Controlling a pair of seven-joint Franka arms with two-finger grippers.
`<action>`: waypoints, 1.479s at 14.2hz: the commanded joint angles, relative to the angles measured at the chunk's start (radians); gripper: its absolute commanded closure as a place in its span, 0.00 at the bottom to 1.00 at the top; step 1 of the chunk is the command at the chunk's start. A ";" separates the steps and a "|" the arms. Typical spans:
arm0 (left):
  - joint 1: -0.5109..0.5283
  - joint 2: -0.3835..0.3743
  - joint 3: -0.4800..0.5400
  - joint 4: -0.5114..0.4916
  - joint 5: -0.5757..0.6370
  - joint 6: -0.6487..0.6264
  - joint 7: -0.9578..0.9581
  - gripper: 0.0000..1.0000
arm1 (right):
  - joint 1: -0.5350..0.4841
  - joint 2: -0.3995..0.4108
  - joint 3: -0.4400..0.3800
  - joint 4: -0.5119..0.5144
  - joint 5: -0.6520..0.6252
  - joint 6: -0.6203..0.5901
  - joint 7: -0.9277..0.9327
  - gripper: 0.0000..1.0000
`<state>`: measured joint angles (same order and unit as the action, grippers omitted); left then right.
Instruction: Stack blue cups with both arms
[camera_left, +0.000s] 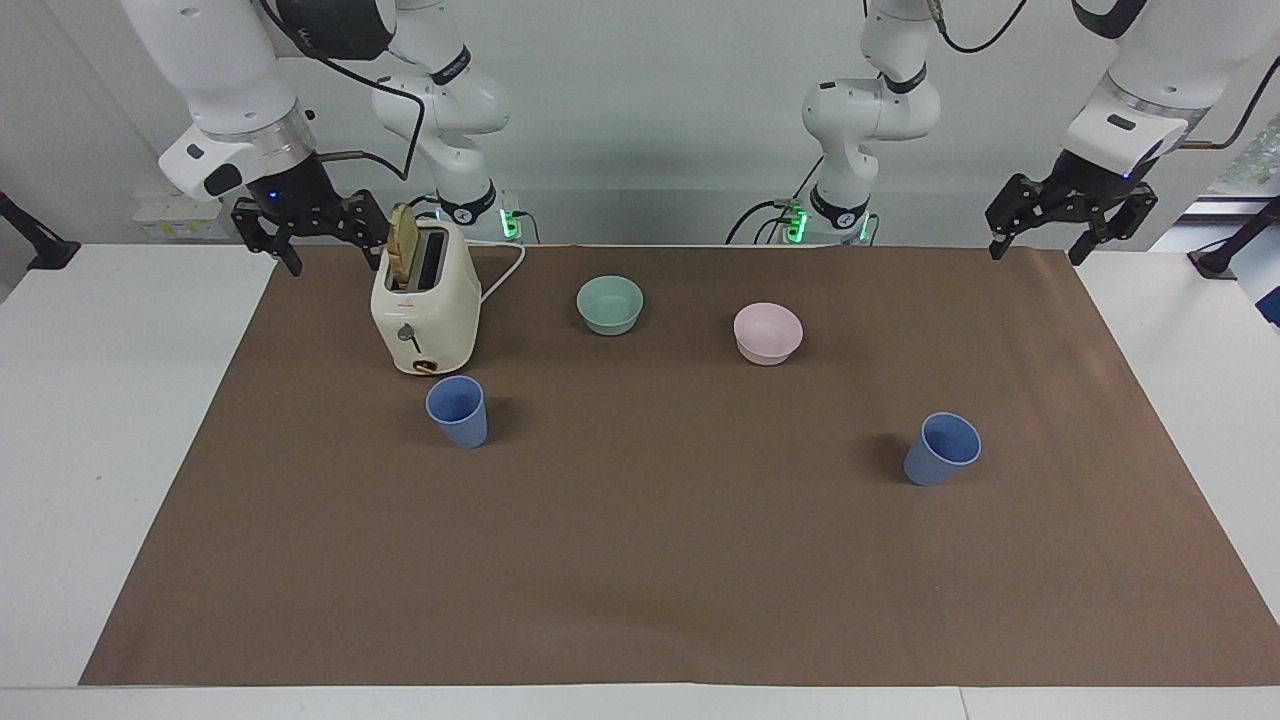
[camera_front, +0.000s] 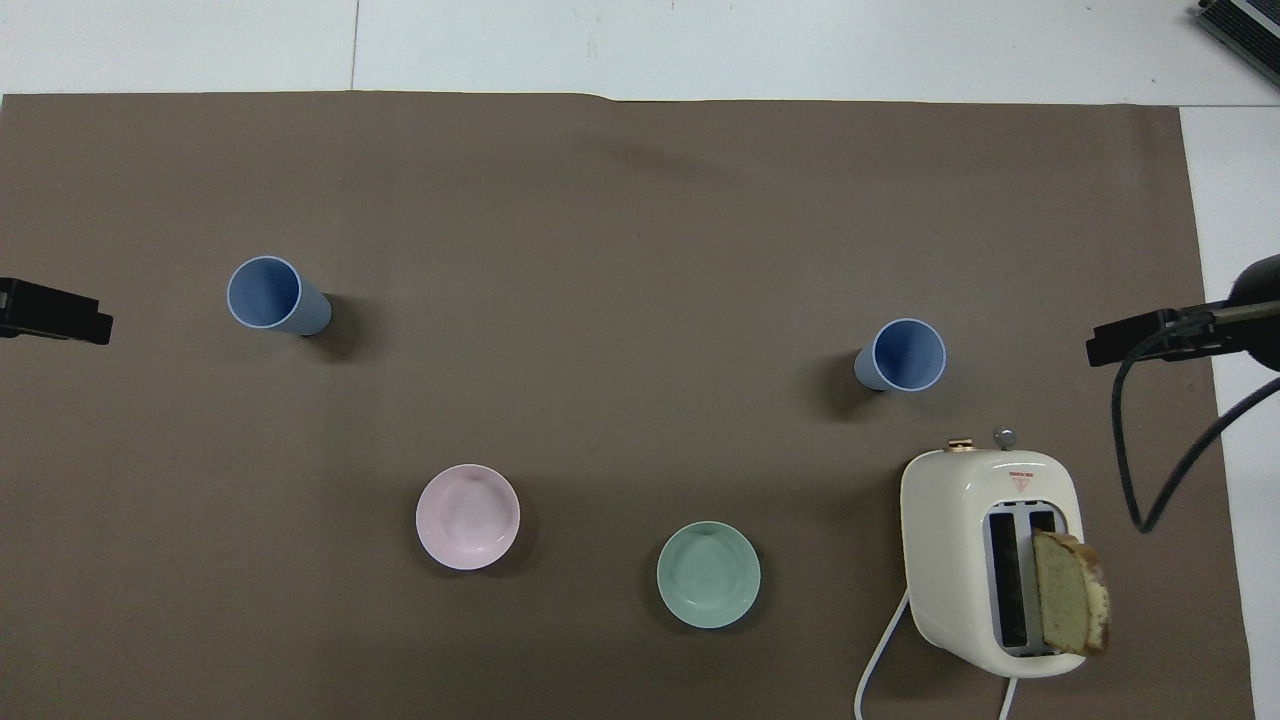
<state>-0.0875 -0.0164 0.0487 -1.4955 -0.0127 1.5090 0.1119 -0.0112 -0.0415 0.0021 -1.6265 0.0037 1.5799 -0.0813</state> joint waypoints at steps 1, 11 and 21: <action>-0.001 -0.007 0.000 0.003 0.010 -0.013 -0.014 0.00 | -0.007 -0.021 0.007 -0.029 -0.018 0.023 -0.020 0.00; 0.000 -0.007 0.000 0.001 0.011 -0.021 -0.020 0.00 | -0.004 -0.021 0.007 -0.029 -0.011 0.020 -0.020 0.00; 0.000 -0.020 0.000 -0.022 0.011 -0.012 -0.008 0.00 | -0.007 -0.021 0.007 -0.030 -0.011 0.019 -0.018 0.00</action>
<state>-0.0872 -0.0165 0.0492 -1.4981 -0.0127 1.5026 0.1068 -0.0095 -0.0416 0.0032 -1.6275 0.0037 1.5801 -0.0814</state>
